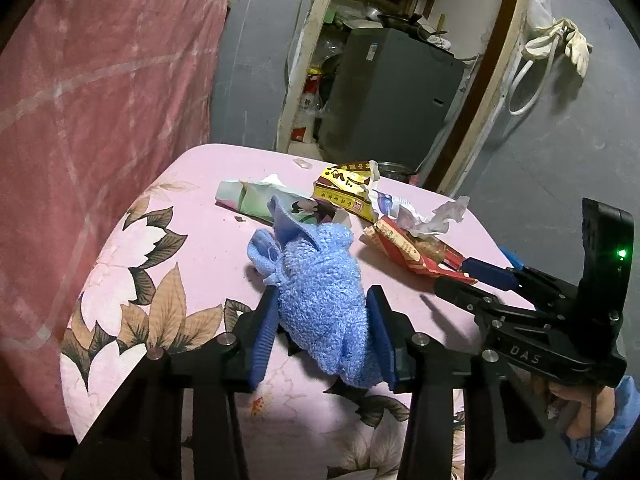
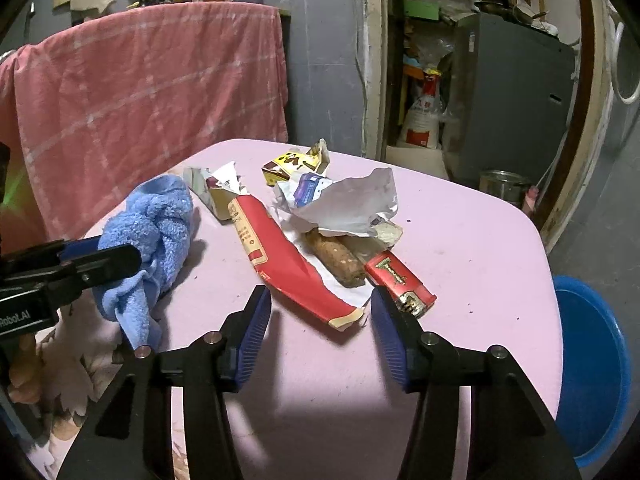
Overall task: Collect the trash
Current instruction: 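Grasp the blue towel with the left gripper while the right grasps the red wrapper, then lift the blue towel and red wrapper off the table with both grippers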
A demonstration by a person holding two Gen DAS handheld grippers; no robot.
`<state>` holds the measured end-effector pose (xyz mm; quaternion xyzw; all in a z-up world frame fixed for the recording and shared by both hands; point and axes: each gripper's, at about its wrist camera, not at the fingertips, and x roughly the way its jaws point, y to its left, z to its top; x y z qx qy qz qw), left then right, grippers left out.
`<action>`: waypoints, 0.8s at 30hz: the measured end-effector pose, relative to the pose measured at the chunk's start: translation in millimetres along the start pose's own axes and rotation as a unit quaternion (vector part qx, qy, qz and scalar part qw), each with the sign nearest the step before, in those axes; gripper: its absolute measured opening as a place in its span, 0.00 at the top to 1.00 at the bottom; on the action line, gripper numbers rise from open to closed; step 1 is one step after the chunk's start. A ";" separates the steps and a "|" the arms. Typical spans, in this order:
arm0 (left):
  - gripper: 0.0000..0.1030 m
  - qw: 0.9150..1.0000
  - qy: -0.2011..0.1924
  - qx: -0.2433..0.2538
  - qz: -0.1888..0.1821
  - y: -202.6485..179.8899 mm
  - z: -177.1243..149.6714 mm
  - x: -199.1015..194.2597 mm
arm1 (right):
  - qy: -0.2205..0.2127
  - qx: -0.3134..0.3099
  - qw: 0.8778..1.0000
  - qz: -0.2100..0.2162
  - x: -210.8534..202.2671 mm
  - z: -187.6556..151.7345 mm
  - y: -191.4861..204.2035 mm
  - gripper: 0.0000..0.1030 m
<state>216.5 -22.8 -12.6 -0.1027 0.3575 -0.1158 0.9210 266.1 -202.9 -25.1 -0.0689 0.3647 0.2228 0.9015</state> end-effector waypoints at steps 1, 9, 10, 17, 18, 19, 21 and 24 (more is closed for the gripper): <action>0.65 1.000 0.000 0.000 -0.001 -0.2 0.6 0.0 | 0.000 -0.001 1.000 0.000 0.3 0.6 0.5 0.56; 0.70 1.000 0.003 0.008 0.001 -4.2 0.8 1.1 | 0.013 -0.023 1.000 0.008 6.5 1.8 12.0 0.88; 0.70 1.000 0.003 0.009 0.001 -4.5 1.0 1.0 | 0.015 -0.024 1.000 0.009 8.2 1.2 13.0 0.89; 0.74 1.000 0.001 0.002 -0.001 -5.7 -0.8 -4.9 | 0.007 -0.032 0.999 0.015 3.7 -5.6 17.5 0.95; 0.74 1.000 -0.001 0.003 -0.001 -6.6 -1.7 -6.3 | 0.002 -0.032 0.999 0.017 1.3 -6.9 17.9 0.95; 0.74 1.000 -0.002 0.004 0.000 -7.1 -2.6 -7.9 | -0.003 -0.033 0.999 0.018 -1.3 -7.9 18.4 0.95; 0.74 1.000 -0.007 0.006 0.001 -9.6 -4.9 -11.9 | -0.013 -0.035 0.999 0.019 -7.7 -10.6 20.1 0.96; 0.74 1.000 -0.018 0.010 0.002 -13.1 -7.5 -19.0 | -0.033 -0.034 0.999 0.021 -18.9 -13.2 21.7 0.97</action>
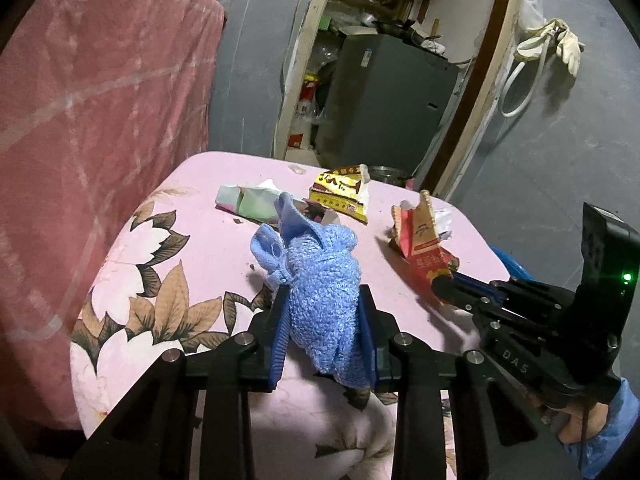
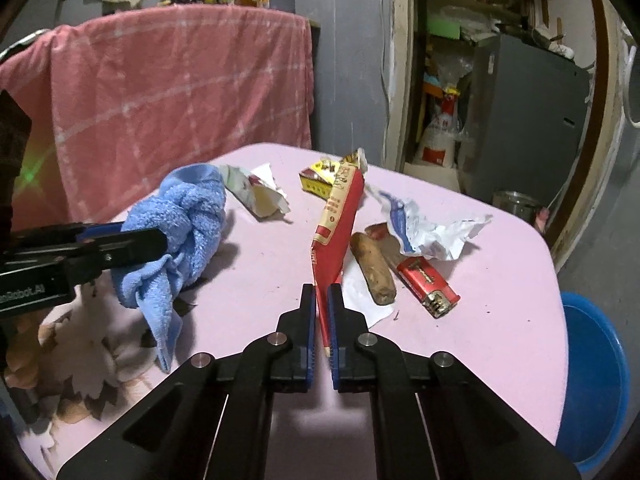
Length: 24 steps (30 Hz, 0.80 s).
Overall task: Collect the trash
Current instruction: 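Lift the blue towel and red wrapper off the table with both grippers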
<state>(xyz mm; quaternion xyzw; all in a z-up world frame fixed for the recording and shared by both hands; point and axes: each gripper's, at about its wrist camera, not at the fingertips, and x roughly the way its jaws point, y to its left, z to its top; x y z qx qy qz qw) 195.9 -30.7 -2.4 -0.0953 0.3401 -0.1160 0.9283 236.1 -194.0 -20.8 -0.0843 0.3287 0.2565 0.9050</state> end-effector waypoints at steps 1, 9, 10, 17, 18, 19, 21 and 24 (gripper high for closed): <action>0.74 1.000 -0.003 0.001 0.001 -0.5 -0.2 -1.6 | -0.006 0.000 1.000 0.001 -3.4 -0.7 0.6 0.97; 0.74 0.999 -0.048 0.010 0.010 -10.1 -3.8 -24.1 | -0.079 -0.008 0.997 0.006 -43.7 -3.1 9.8 0.97; 0.74 0.998 -0.056 0.010 0.012 -10.7 -3.1 -26.3 | -0.088 -0.010 0.996 0.004 -47.6 -2.6 10.9 0.97; 0.74 0.992 -0.126 0.026 0.010 -32.4 7.5 -42.3 | -0.172 -0.010 0.984 -0.041 -89.7 -0.1 3.9 0.97; 0.74 0.990 -0.136 0.030 0.007 -37.4 9.4 -43.8 | -0.186 -0.008 0.981 -0.050 -97.8 -0.6 2.1 0.97; 0.74 0.989 -0.144 0.034 0.005 -41.3 11.5 -44.2 | -0.194 -0.006 0.979 -0.056 -103.6 -0.9 -1.1 0.97; 0.74 0.986 -0.161 0.040 -0.002 -50.8 15.7 -45.3 | -0.216 -0.001 0.974 -0.070 -116.3 -1.6 -7.2 0.97; 0.74 0.983 -0.177 0.044 -0.015 -66.1 21.2 -42.3 | -0.244 0.001 0.965 -0.098 -135.0 -4.3 -17.1 0.97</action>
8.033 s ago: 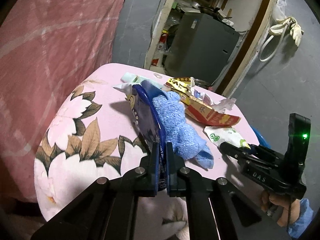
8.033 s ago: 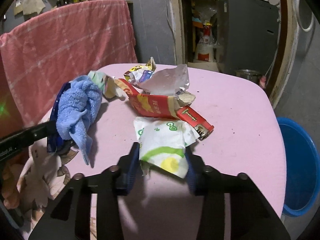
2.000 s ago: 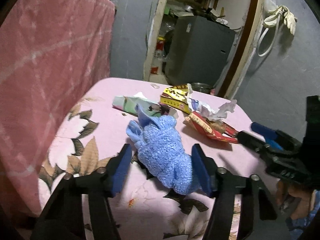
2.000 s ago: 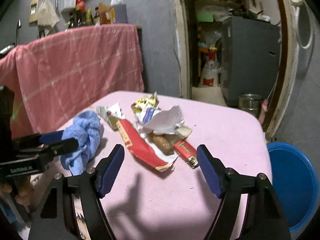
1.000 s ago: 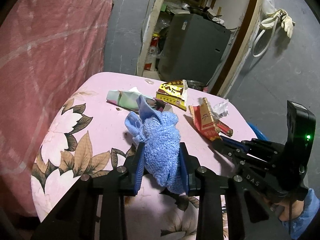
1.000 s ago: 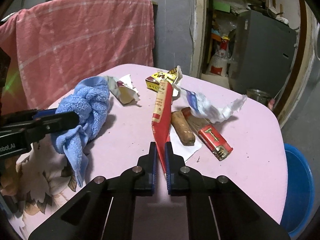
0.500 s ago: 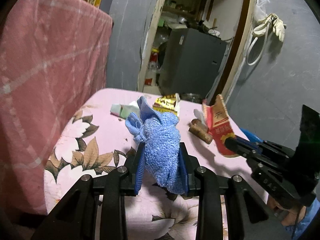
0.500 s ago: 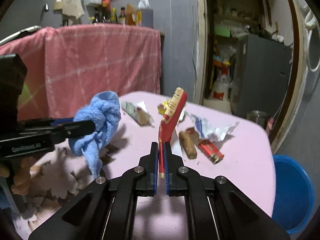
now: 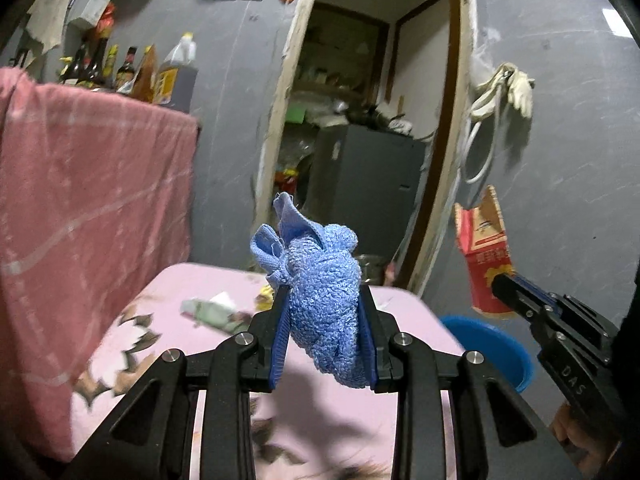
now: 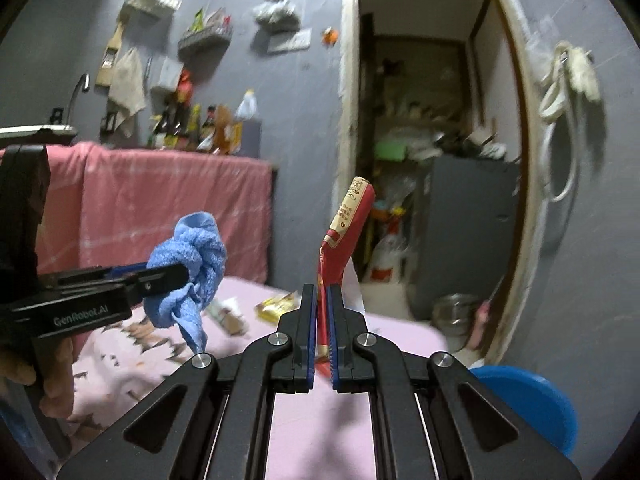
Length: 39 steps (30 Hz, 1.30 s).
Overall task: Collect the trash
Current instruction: 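Lift the blue towel and red wrapper off the table with both grippers, then carry the towel and red wrapper over the blue basin with both grippers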
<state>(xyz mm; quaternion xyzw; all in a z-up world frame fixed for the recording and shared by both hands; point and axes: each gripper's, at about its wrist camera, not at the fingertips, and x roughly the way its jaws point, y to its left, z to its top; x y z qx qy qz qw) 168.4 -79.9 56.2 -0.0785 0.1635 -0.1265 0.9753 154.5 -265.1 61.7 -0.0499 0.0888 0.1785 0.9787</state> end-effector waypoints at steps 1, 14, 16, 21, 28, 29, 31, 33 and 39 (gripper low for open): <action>0.74 1.000 -0.003 0.001 -0.006 -5.4 1.1 3.3 | -0.007 -0.001 1.000 -0.009 -4.3 1.0 -4.0 0.97; 0.74 0.994 0.013 0.036 -0.104 -115.0 2.6 61.4 | -0.027 0.029 0.990 -0.137 -41.7 -10.2 -92.0 0.97; 0.74 0.992 0.023 0.039 -0.116 -129.3 0.5 71.8 | -0.016 0.040 0.987 -0.153 -43.2 -15.9 -107.7 0.97; 0.74 0.988 0.058 0.045 -0.138 -160.1 -7.8 100.7 | 0.012 0.063 0.982 -0.175 -46.8 -31.8 -137.5 0.97; 0.74 0.979 0.123 0.057 -0.155 -191.5 -24.9 140.8 | 0.072 0.108 0.974 -0.184 -38.4 -59.5 -173.1 0.97; 0.74 0.977 0.133 0.057 -0.155 -194.4 -28.7 145.2 | 0.078 0.113 0.973 -0.184 -37.7 -62.3 -175.5 0.97; 0.74 0.973 0.157 0.058 -0.156 -200.5 -34.2 156.9 | 0.093 0.122 0.970 -0.186 -35.1 -69.1 -182.0 0.96; 0.74 0.970 0.177 0.058 -0.157 -203.2 -39.9 165.5 | 0.107 0.129 0.968 -0.187 -32.6 -75.4 -187.0 0.96; 0.72 0.962 0.224 0.049 -0.147 -208.1 -53.5 191.3 | 0.135 0.151 0.962 -0.182 -24.2 -86.8 -197.4 0.96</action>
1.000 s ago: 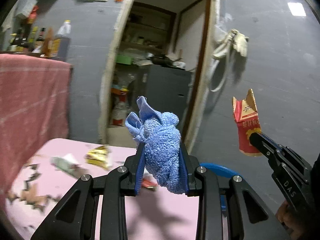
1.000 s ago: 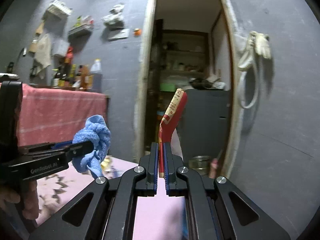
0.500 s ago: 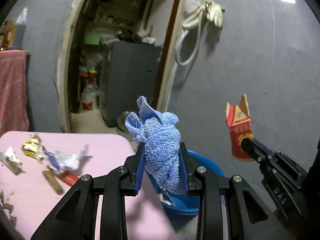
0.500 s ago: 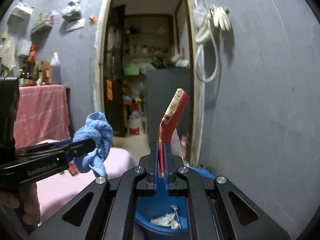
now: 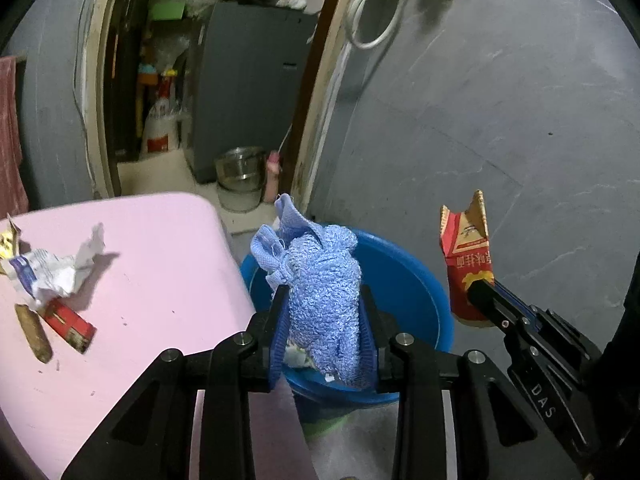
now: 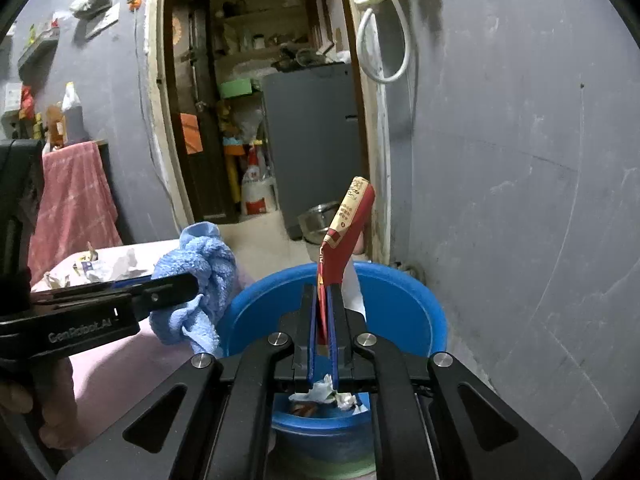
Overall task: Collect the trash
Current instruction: 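Carry the towel and red wrapper over the blue basin with both grippers, then open both grippers to drop the towel and red wrapper into the basin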
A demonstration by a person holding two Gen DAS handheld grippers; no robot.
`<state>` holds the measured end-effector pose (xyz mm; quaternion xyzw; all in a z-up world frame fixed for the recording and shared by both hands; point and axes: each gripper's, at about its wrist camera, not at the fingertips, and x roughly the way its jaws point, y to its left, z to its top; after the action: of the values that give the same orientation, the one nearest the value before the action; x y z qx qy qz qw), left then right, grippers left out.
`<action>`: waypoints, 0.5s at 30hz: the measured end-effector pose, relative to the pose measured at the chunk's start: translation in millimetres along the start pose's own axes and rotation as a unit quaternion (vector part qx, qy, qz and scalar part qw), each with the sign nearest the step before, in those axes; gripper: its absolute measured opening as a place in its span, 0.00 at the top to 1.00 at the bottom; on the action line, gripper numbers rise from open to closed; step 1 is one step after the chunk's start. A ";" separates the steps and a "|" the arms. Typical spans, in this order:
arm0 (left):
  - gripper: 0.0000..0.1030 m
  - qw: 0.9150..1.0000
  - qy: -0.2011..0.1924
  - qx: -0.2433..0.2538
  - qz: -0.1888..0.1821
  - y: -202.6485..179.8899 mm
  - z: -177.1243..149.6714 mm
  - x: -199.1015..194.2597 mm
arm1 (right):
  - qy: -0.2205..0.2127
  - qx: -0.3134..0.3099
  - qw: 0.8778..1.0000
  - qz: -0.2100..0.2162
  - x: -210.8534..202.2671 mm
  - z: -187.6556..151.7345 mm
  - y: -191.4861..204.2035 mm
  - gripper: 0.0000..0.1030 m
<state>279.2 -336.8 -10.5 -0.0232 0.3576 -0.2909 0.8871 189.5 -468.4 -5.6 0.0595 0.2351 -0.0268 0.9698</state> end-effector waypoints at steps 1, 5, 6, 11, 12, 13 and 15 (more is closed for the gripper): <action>0.71 1.000 0.007 -0.003 0.000 0.5 -1.7 3.2 | 0.006 0.001 1.000 0.001 2.1 -0.9 -1.7 0.96; 0.71 0.999 0.027 -0.021 0.002 4.7 -3.7 14.8 | 0.018 0.008 1.000 0.000 9.7 -1.5 -5.6 0.96; 0.71 0.999 0.031 -0.027 -0.001 7.4 -4.3 17.6 | 0.022 0.009 1.000 0.000 11.6 -1.5 -6.8 0.96; 0.69 0.999 0.027 -0.026 -0.006 13.1 -3.7 17.4 | 0.032 0.009 0.999 0.000 20.3 0.6 -7.7 0.95; 0.69 0.999 0.025 -0.024 -0.006 14.2 -3.1 16.6 | 0.035 0.009 0.999 0.000 21.2 0.9 -7.1 0.94; 0.68 0.999 0.025 -0.023 -0.004 15.1 -2.4 15.8 | 0.036 0.009 0.999 0.000 21.3 1.1 -6.5 0.93; 0.68 0.999 0.022 -0.024 -0.003 17.2 -1.6 12.4 | 0.035 0.007 0.999 0.001 21.4 1.9 -4.9 0.90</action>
<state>293.9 -328.9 -23.7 -0.0393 0.3837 -0.2854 0.8774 208.9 -474.1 -14.3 0.0674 0.2691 -0.0254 0.9604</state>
